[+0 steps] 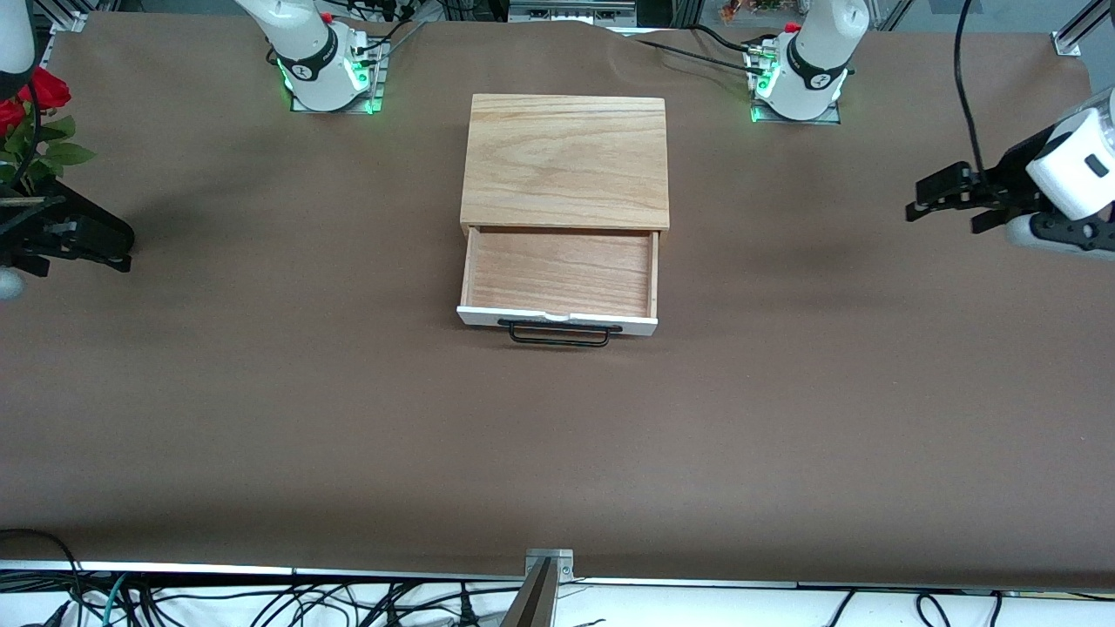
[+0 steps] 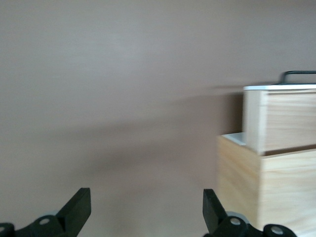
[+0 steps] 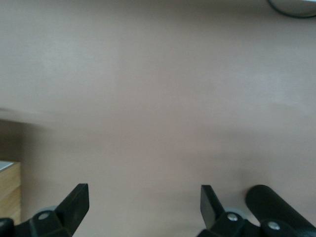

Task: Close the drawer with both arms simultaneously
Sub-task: 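Move the left gripper and the right gripper toward the drawer's sides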

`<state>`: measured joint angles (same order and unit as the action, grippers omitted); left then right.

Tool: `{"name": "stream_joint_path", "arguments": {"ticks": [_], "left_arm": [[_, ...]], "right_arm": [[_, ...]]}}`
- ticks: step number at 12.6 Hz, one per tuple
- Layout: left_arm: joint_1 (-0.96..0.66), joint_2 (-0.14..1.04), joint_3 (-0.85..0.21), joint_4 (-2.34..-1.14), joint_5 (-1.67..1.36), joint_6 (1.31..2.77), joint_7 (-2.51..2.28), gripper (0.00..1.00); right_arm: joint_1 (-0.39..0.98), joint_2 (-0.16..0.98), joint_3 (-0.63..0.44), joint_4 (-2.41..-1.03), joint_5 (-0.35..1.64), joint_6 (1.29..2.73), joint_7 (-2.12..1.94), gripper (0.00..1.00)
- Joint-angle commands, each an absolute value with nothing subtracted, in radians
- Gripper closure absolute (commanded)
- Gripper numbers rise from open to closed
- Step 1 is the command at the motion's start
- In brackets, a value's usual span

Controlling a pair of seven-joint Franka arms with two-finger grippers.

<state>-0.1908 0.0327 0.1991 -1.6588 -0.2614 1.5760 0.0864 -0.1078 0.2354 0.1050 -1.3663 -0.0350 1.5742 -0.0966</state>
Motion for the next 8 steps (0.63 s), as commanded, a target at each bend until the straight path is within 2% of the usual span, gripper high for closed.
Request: {"name": "stream_joint_path", "arguments": {"ticks": [1,5,8], "left_arm": [[-0.195,0.09,0.151,-1.66,-0.348,1.653,0.097,0.0],[-0.196,0.187,-0.027,-1.692,-0.351,1.84,0.095,0.0],[-0.198,0.268,-0.078,-1.698,-0.429,1.96,0.086,0.0]], "right_arm": [[-0.103,0.285,0.109,-1.368,0.053,1.582,-0.086,0.0],[-0.031,0.357,0.11,-1.368,0.077,1.672,-0.094,0.0],[0.066,0.429,0.11,-1.362,0.077,1.8,-0.081,0.0]]}}
